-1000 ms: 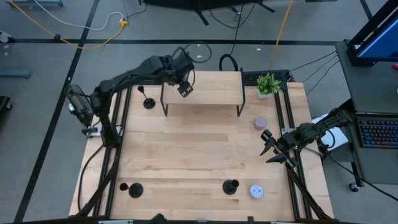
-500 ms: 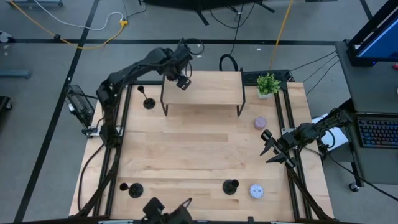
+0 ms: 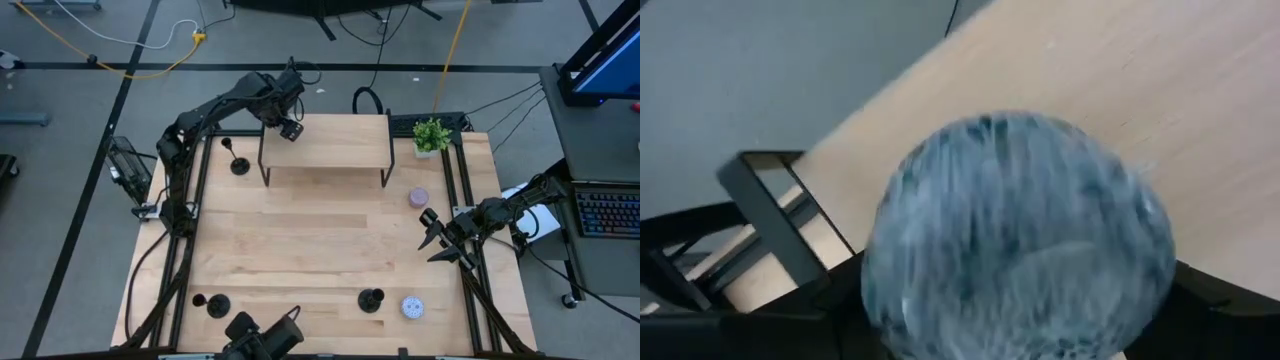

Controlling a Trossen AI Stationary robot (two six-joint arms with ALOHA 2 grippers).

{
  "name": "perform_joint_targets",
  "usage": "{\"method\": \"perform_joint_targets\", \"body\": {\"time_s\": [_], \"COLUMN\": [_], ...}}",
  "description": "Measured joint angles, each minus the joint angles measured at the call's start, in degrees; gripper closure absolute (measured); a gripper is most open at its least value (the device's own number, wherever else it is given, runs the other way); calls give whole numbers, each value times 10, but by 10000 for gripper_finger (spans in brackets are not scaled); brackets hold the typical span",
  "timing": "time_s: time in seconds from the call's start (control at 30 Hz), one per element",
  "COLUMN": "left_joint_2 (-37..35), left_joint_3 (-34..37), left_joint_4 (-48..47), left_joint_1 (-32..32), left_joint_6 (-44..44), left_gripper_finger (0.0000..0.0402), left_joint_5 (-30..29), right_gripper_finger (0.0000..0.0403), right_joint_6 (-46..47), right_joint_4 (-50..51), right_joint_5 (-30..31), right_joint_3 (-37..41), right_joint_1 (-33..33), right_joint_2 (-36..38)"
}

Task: Pick & Place candle stick holders
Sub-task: Put the blue patterned scented candle on the shelf

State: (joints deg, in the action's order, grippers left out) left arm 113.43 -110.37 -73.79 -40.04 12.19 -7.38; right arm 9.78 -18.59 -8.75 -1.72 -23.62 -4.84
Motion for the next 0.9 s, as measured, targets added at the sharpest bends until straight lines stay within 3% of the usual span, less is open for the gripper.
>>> {"method": "perform_joint_targets", "body": {"time_s": [0.3, 0.6, 0.77, 0.9], "left_joint_2": [15, 2, -52, -114], "left_joint_3": [-2, 1, 2, 2], "left_joint_4": [-4, -62, -101, -47], "left_joint_1": [1, 5, 10, 15], "left_joint_6": [1, 21, 50, 57], "left_gripper_finger": [157, 168, 168, 168], "left_joint_5": [2, 3, 9, 5], "right_gripper_finger": [252, 252, 252, 252], "right_joint_6": [0, 0, 0, -2], "right_joint_4": [0, 0, 0, 0], "right_joint_5": [0, 0, 0, 0], "right_joint_3": [0, 0, 0, 0], "right_joint_1": [0, 0, 0, 0], "right_joint_2": [0, 0, 0, 0]}}
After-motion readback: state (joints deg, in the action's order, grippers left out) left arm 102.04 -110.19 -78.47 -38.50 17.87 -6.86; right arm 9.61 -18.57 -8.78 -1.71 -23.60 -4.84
